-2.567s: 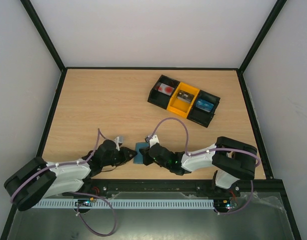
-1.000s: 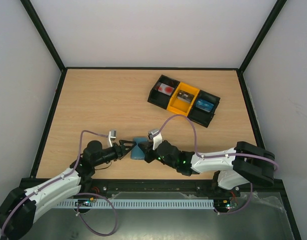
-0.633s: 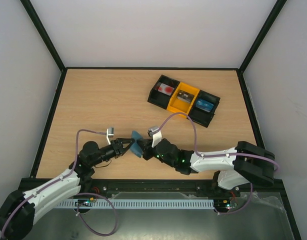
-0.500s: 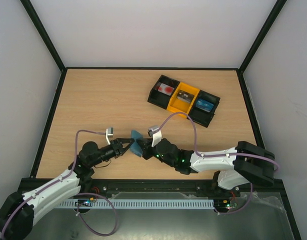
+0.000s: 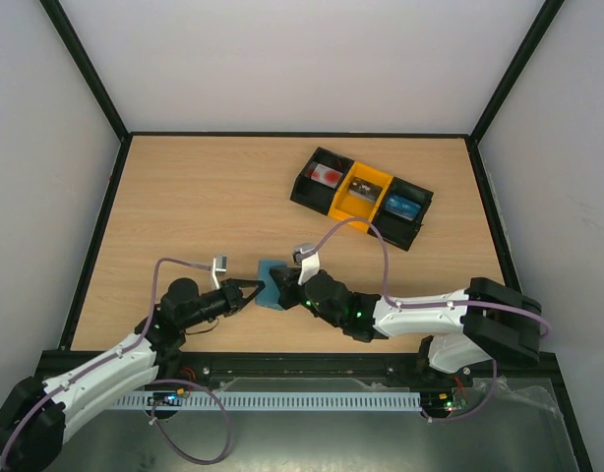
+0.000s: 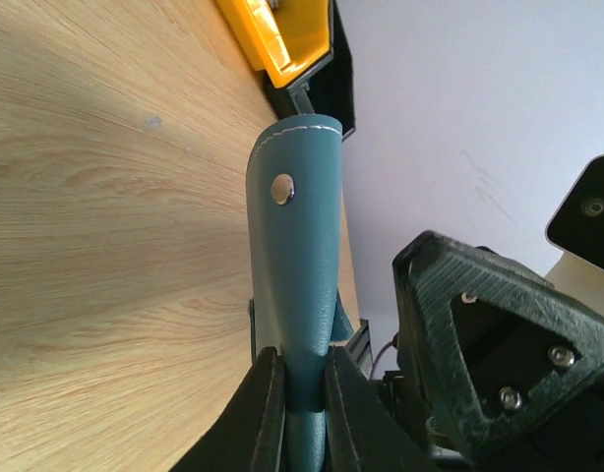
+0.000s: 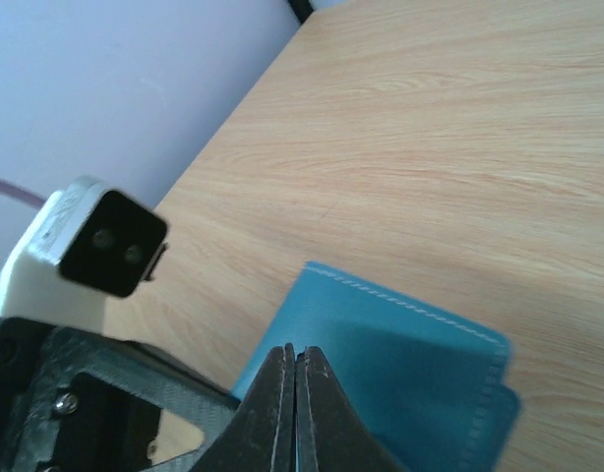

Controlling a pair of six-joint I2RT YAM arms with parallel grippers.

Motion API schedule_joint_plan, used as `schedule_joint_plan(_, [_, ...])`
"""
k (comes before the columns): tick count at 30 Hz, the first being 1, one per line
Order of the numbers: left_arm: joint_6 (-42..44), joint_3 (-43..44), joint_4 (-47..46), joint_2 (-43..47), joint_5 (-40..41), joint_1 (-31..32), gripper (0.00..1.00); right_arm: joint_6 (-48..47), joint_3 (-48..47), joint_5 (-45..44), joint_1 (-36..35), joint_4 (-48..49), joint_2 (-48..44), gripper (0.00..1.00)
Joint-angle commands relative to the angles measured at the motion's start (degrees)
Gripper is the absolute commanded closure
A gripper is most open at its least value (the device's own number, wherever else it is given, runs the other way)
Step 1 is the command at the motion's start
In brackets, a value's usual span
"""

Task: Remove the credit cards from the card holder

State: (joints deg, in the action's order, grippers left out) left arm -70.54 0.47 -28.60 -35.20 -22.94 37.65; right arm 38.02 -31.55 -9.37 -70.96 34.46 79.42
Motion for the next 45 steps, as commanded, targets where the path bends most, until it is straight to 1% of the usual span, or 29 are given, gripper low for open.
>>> schedule_joint_plan(1, [2.95,-2.93,3.60,2.54,1.88,0.15,0.97,3.58,0.95,-8.28,-0.32,-4.72,-3.02,0.98])
schedule_joint_plan(4, [3.66,-2.68,6.04,4.29,3.48,0.14,0.97,6.03,2.30,-11.29,-0.32,-7.82,-4.25,0.98])
schedule_joint_plan(7, [4.65,-2.67,6.96,5.07,3.98,0.14,0.97,5.95,1.59,-6.58,-0.32,-10.27,-4.25,0.98])
schedule_joint_plan(8, [5.11,-2.48,7.24,5.21,4.14,0.14,0.97,6.02,0.37,-5.00,-0.32,-11.90,-3.88,0.95])
schedule_joint_plan(10, [6.21,-1.84,8.39,5.31,4.44,0.14,0.97,6.83,-2.05,-3.26,-0.32,-15.59,-2.85,0.82])
schedule_joint_plan(13, [8.02,-0.37,10.70,5.08,4.96,0.14,0.97,7.85,-4.06,-1.48,-0.32,-17.71,-2.44,0.76])
schedule_joint_plan(16, [8.57,0.38,11.44,5.12,4.92,0.14,0.97,8.80,-5.50,0.18,-0.32,-18.57,-1.85,0.65])
schedule_joint_plan(21, [8.63,0.58,11.28,5.85,4.84,0.14,0.97,9.94,-9.08,0.91,-0.42,-21.64,2.49,0.57])
schedule_joint_plan(26, [8.23,0.69,11.59,6.78,4.83,0.14,0.97,10.94,-12.32,0.11,-0.41,-26.00,7.33,0.55])
schedule_joint_plan(29, [8.39,0.97,12.43,7.15,5.11,0.14,0.97,11.97,-13.06,-1.56,-0.41,-29.13,9.11,0.56])
schedule_joint_plan(35, [9.23,1.43,13.77,7.14,7.12,0.14,0.97,14.05,-12.40,-2.10,-0.41,-31.51,11.21,0.57])
schedule_joint_plan(38, [9.38,1.49,13.94,6.46,7.92,0.14,0.97,14.44,-11.26,-1.72,-0.41,-30.81,11.99,0.61])
schedule_joint_plan(40, [9.28,1.46,13.84,5.74,8.48,0.14,0.97,14.42,-10.83,-2.31,-0.41,-30.80,13.35,0.67])
schedule_joint_plan(44, [9.50,1.50,13.45,4.02,8.46,0.19,0.97,14.03,-10.46,-3.87,-0.42,-30.41,16.88,0.93])
schedule_joint_plan(45, [9.52,1.53,13.44,3.67,8.44,0.15,0.97,14.00,-10.34,-3.92,-0.41,-30.07,17.63,0.97])
